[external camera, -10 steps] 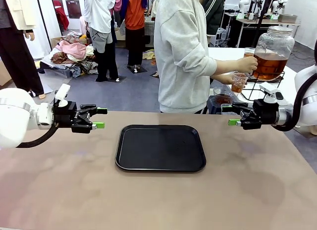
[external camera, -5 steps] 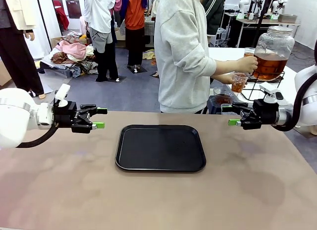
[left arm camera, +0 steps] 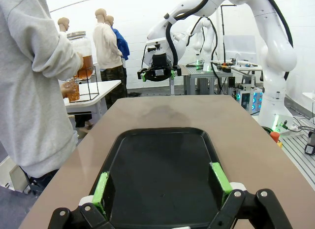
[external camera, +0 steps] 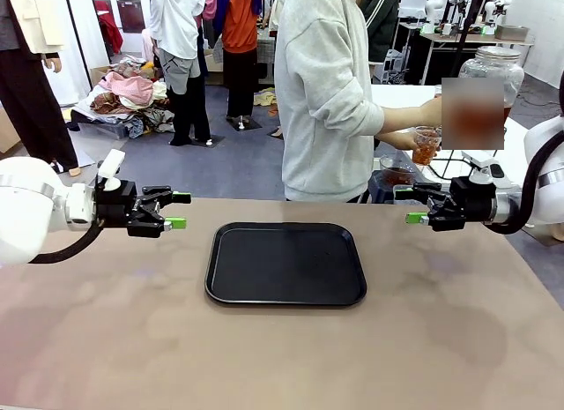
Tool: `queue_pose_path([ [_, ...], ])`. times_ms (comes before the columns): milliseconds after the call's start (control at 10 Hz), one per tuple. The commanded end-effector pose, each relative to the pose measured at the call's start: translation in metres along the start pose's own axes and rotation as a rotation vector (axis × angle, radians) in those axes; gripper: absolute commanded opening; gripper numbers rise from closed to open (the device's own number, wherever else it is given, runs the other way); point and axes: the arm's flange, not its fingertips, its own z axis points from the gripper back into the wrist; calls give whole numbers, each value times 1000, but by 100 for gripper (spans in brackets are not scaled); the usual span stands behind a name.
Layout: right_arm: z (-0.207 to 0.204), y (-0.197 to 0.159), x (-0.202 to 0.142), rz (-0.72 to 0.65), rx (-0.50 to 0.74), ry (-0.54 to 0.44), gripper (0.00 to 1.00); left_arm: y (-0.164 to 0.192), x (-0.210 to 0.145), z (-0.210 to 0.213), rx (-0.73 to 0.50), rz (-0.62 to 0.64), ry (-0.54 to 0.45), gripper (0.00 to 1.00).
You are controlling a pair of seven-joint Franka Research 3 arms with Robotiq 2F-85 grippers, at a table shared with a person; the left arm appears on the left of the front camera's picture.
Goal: Pour the drink into the iced cup.
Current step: Open the gripper to release the iced cup you were holding.
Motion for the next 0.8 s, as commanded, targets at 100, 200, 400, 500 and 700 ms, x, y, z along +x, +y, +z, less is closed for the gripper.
queue_pose_path([
  [100, 0, -1, 3, 4, -3, 8, 100, 0, 2, 0, 10, -1, -9, 100],
  [200, 0, -1, 3, 4, -3, 8, 100, 0, 2, 0, 10, -1, -9, 100],
  [400, 0, -1, 3, 4, -3, 8, 100, 0, 2, 0, 10, -1, -9, 100],
  [500, 0, -1, 3, 4, -3, 8, 100, 0, 2, 0, 10, -1, -9, 100],
  [700, 0, -1, 3, 4, -3, 8, 100, 0, 2, 0, 10, -1, -9, 100],
])
